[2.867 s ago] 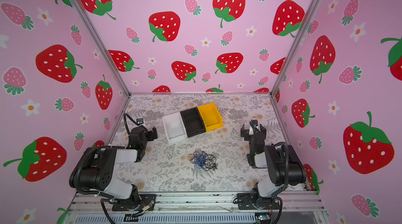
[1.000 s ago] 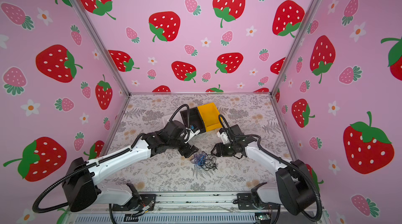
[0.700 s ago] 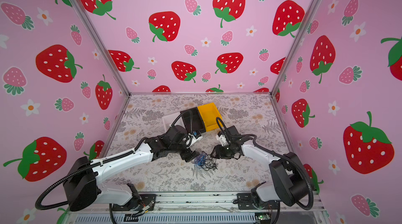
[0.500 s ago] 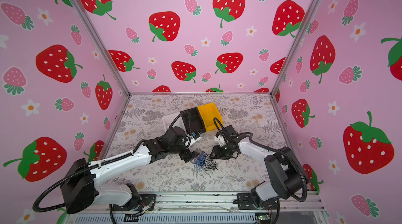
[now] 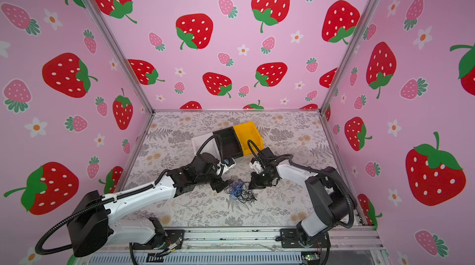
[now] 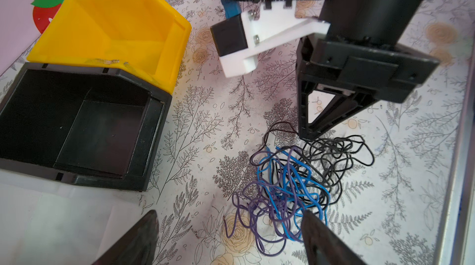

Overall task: Untangle the cables
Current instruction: 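Grasp blue-purple cables with left gripper while right gripper grasps black cable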

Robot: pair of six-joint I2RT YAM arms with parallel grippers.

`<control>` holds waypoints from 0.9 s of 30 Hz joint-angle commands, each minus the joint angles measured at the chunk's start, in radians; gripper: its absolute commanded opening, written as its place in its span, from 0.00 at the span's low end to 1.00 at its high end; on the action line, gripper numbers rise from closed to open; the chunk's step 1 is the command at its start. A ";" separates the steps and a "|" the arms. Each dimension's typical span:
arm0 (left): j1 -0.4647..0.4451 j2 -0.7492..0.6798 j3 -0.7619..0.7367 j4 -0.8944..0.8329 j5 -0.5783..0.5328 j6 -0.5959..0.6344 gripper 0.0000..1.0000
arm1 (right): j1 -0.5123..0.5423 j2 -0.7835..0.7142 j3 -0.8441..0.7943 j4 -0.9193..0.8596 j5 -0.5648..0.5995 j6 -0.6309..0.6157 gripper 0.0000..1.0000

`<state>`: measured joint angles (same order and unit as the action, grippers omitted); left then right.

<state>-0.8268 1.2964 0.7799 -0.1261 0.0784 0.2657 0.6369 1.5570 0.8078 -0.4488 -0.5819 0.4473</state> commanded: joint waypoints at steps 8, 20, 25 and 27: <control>-0.002 -0.008 0.034 0.019 0.105 0.022 0.87 | -0.006 -0.110 0.175 -0.096 0.151 -0.052 0.00; -0.002 0.093 0.091 -0.036 0.205 0.035 0.92 | -0.020 -0.096 0.117 -0.174 0.113 -0.083 0.40; -0.003 0.090 0.077 -0.026 0.183 0.060 0.92 | -0.020 -0.077 0.061 -0.128 0.100 -0.069 0.47; -0.003 0.080 0.065 -0.008 0.181 0.062 0.92 | -0.020 -0.052 0.052 -0.122 0.102 -0.074 0.47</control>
<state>-0.8268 1.3888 0.8345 -0.1390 0.2462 0.2905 0.6193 1.4841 0.8677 -0.5667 -0.4633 0.3809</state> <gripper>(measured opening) 0.917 0.467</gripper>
